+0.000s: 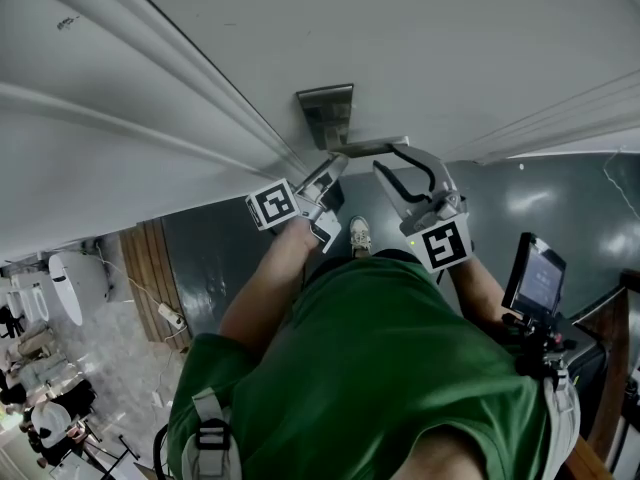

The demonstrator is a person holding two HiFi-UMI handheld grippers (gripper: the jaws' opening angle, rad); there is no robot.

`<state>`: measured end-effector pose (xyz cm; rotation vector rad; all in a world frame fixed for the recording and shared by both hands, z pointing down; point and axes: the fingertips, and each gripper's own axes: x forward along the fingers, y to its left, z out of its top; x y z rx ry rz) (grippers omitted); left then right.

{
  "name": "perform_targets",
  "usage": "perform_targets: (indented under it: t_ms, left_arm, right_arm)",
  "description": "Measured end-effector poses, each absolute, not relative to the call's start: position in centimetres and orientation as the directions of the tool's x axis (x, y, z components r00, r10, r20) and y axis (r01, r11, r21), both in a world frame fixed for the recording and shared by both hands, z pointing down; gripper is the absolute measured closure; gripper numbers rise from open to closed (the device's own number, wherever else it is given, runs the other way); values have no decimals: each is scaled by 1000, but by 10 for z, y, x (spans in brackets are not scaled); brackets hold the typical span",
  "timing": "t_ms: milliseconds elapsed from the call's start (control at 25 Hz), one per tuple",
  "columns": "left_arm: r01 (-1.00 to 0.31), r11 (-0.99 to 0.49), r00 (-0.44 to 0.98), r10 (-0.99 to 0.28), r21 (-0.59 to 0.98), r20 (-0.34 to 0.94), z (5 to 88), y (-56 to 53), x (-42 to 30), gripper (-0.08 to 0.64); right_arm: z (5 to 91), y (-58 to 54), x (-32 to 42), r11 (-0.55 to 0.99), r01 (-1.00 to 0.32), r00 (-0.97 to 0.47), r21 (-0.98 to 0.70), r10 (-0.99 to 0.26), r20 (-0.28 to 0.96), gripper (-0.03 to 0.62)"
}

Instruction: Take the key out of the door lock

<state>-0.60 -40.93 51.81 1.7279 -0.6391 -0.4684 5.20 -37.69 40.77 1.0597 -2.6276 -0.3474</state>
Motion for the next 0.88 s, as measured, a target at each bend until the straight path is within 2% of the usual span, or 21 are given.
perform_targets:
  t_ms: [240, 480, 720, 880]
  left_arm:
    - [-81, -109, 765, -644, 991, -9, 517, -407, -4, 529]
    - [-13, -89, 759, -649, 996, -48, 515, -406, -4, 531]
    - [-15, -93, 752, -657, 996, -50, 515, -407, -4, 531]
    - [19, -96, 751, -656, 995, -78, 514, -397, -2, 532]
  right_arm:
    - [415, -384, 50, 703, -505, -671, 500, -684, 284, 456]
    - [417, -386, 49, 712, -447, -665, 542, -670, 330, 451]
    - [424, -387, 49, 715, -340, -653, 611, -647, 394, 428]
    - [424, -386, 49, 722, -339, -657, 603, -640, 398, 428]
